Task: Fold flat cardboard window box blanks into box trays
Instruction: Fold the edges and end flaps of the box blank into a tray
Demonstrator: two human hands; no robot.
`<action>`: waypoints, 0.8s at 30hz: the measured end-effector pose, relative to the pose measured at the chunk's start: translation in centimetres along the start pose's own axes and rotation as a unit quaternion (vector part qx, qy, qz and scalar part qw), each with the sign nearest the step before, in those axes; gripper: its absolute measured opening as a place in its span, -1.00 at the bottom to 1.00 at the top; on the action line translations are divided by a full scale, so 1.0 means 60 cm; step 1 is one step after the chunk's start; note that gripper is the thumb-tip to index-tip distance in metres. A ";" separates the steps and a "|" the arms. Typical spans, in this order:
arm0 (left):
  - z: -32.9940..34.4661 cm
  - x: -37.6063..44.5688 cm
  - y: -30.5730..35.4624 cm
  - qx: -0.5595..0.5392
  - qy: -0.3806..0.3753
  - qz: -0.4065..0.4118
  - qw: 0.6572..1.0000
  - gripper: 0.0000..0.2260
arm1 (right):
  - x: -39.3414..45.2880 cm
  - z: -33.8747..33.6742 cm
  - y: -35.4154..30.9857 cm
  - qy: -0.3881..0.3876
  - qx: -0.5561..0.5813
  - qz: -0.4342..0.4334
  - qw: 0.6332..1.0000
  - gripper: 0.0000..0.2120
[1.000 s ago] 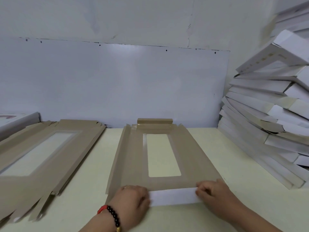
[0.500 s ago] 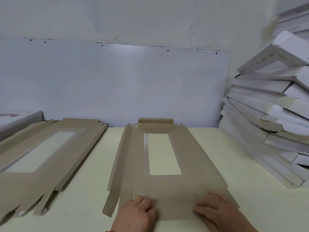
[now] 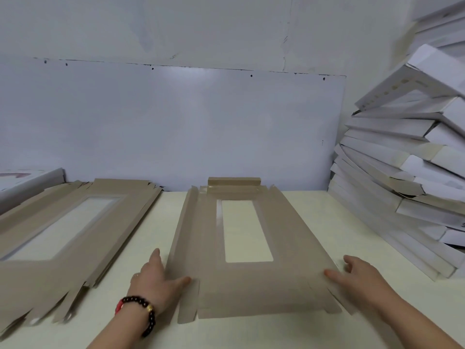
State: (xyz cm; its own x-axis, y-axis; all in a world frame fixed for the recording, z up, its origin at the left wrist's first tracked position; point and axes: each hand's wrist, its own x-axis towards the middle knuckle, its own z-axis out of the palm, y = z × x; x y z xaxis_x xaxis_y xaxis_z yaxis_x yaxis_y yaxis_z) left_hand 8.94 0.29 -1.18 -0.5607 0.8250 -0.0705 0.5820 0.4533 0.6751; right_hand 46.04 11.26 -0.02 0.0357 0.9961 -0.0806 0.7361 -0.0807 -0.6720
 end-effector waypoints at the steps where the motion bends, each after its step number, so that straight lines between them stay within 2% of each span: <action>1: 0.000 0.011 0.003 -0.039 -0.006 -0.018 0.999 -0.09 | 0.010 -0.001 -0.006 -0.013 0.038 0.014 0.999 -0.25; 3: 0.002 0.032 0.014 -0.078 -0.025 -0.040 0.996 -0.26 | 0.028 -0.001 -0.014 -0.027 0.064 0.037 0.997 -0.36; 5: 0.004 0.043 0.024 -0.079 -0.025 -0.036 0.996 -0.59 | 0.034 0.006 -0.023 -0.040 0.068 0.029 0.996 -0.65; 6: 0.008 0.046 0.029 -0.076 -0.023 -0.029 0.996 -0.66 | 0.034 0.009 -0.029 -0.040 0.059 0.014 0.997 -0.76; 11: 0.026 0.050 0.056 0.041 0.003 0.053 0.998 -0.92 | 0.041 0.033 -0.054 -0.044 -0.106 -0.071 0.991 -0.81; 13: 0.032 0.054 0.063 0.058 -0.005 0.067 0.996 -0.95 | 0.043 0.044 -0.060 -0.039 -0.154 -0.088 0.983 -0.80; 16: 0.041 0.059 0.073 0.076 -0.024 0.056 0.995 -0.92 | 0.046 0.055 -0.068 -0.043 -0.133 -0.092 0.986 -0.81; 19: 0.053 0.068 0.078 0.134 -0.044 0.054 0.989 -0.84 | 0.056 0.062 -0.074 -0.051 -0.124 -0.083 0.987 -0.91; 22: 0.061 0.080 0.076 0.155 -0.042 0.059 0.985 -0.89 | 0.059 0.064 -0.081 -0.054 -0.121 -0.078 0.988 -0.70; 24: 0.063 0.088 0.072 0.156 -0.029 0.056 0.986 -0.82 | 0.062 0.067 -0.084 -0.054 -0.127 -0.071 0.988 -0.67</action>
State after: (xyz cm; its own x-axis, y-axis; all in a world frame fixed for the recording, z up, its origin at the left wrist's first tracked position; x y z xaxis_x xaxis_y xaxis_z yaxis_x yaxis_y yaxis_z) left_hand 10.75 7.89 -1.41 -0.4524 0.8900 -0.0567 0.7965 0.4319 0.4231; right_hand 39.73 15.23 0.11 -0.1424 0.9860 -0.0868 0.8752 0.0845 -0.4764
